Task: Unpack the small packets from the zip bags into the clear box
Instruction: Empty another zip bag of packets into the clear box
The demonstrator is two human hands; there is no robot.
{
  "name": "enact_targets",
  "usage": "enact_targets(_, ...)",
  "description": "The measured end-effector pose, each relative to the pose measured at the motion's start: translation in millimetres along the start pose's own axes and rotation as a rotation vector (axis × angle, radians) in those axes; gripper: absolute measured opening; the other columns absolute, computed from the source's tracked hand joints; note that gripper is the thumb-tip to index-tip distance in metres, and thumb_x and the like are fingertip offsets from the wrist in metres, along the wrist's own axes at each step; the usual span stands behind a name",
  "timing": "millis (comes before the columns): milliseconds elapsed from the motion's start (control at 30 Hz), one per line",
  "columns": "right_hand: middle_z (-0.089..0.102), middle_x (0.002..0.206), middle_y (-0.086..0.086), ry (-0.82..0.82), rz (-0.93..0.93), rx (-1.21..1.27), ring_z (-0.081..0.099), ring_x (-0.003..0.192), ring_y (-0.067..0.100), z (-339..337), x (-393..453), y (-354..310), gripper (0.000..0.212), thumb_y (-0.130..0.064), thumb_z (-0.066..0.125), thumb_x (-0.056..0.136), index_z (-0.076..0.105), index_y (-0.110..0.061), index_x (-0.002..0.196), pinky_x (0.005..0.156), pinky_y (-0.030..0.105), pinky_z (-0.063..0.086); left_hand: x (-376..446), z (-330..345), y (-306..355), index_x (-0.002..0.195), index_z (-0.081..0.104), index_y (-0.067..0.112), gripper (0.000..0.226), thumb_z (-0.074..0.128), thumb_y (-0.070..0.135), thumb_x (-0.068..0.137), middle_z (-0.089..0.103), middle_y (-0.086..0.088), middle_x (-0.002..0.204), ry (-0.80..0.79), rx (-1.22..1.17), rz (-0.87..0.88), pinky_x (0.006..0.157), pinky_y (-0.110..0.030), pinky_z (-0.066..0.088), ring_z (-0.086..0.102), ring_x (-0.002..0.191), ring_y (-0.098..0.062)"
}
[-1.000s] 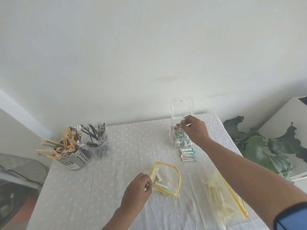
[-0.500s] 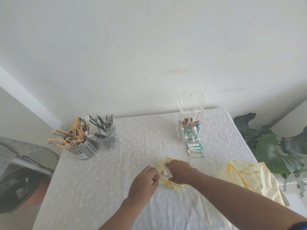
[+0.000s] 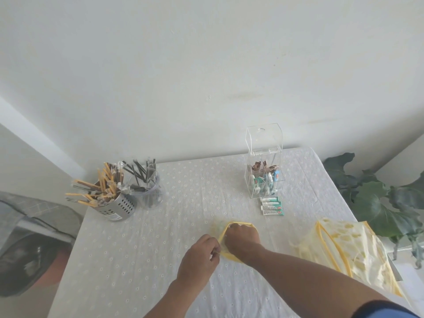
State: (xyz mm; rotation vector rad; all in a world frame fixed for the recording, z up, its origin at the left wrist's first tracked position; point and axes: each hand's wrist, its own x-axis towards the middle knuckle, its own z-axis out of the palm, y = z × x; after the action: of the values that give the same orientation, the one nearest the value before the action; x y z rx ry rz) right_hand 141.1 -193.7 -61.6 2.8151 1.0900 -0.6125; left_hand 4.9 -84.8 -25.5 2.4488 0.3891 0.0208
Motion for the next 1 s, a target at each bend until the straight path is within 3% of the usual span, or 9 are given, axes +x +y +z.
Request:
enact_targets(100,0.069,0.119,0.008,-0.007,-0.095,0.154,0.067,0.108,0.032,-15,-6,4,0.032,-0.033,0.043,0.104,0.065,-0.016,0.120,0.085,0.036,0.050,2,-3,-1,0.083,0.061,0.023,0.014,0.067,0.012,0.087,0.055,0.015,0.086,0.022,-0.008,-0.009,0.062,-0.021,0.051,0.057,0.070,-0.009)
enact_targets(233,0.068,0.075,0.007,0.010,-0.263,0.413,0.062,0.067,0.026,-47,-20,35,0.038,-0.040,0.049,0.101,0.064,-0.012,0.080,0.064,0.035,0.049,9,-8,-4,0.081,0.060,0.024,0.018,0.069,0.009,0.085,0.054,0.017,0.084,0.056,-0.030,-0.014,0.062,-0.025,0.053,0.056,0.069,-0.005)
enact_targets(367,0.066,0.061,-0.002,0.096,-0.108,0.679,0.045,0.046,0.005,-98,-35,78,0.024,-0.019,0.059,0.097,0.073,-0.020,0.077,0.048,0.022,0.037,17,-12,-2,0.080,0.060,0.024,0.020,0.069,0.007,0.084,0.055,0.016,0.083,0.083,-0.060,-0.017,0.063,-0.026,0.053,0.055,0.069,-0.005)
enact_targets(533,0.071,0.077,0.003,0.231,0.182,0.644,0.058,0.060,0.017,-146,-6,135,0.025,-0.026,0.051,0.097,0.066,-0.021,0.078,0.057,0.029,0.043,19,-8,0,0.081,0.060,0.025,0.021,0.069,0.007,0.085,0.056,0.015,0.084,0.079,-0.058,-0.008,0.067,-0.026,0.056,0.056,0.072,-0.002)
enact_targets(667,0.066,0.095,0.000,0.134,0.296,0.438,0.063,0.087,0.024,-166,31,150,0.023,-0.034,0.046,0.095,0.065,-0.021,0.096,0.071,0.032,0.046,20,-1,2,0.080,0.057,0.030,0.025,0.069,0.008,0.085,0.057,0.016,0.085,0.068,-0.044,0.002,0.068,-0.028,0.059,0.059,0.075,-0.003)
enact_targets(767,0.065,0.108,0.001,-0.013,0.267,0.234,0.063,0.100,0.027,-168,53,143,0.028,-0.033,0.044,0.093,0.065,-0.020,0.106,0.084,0.036,0.050,20,0,6,0.078,0.053,0.035,0.030,0.069,0.010,0.086,0.057,0.017,0.085,0.060,-0.046,-0.006,0.069,-0.026,0.058,0.059,0.077,-0.002)
enact_targets(867,0.068,0.103,-0.001,-0.103,0.196,0.061,0.065,0.094,0.025,-167,73,135,0.028,-0.034,0.050,0.089,0.066,-0.019,0.106,0.076,0.034,0.050,17,-2,9,0.080,0.056,0.032,0.025,0.069,0.013,0.087,0.057,0.018,0.085,0.066,-0.052,-0.016,0.066,-0.024,0.056,0.058,0.077,0.002)
enact_targets(1000,0.069,0.097,-0.004,-0.013,0.196,0.078,0.065,0.085,0.021,-174,91,133,0.029,-0.045,0.056,0.089,0.071,-0.024,0.102,0.065,0.030,0.044,13,-7,8,0.083,0.061,0.026,0.017,0.070,0.012,0.088,0.055,0.020,0.085,0.091,-0.084,-0.032,0.064,-0.020,0.054,0.058,0.081,0.006)
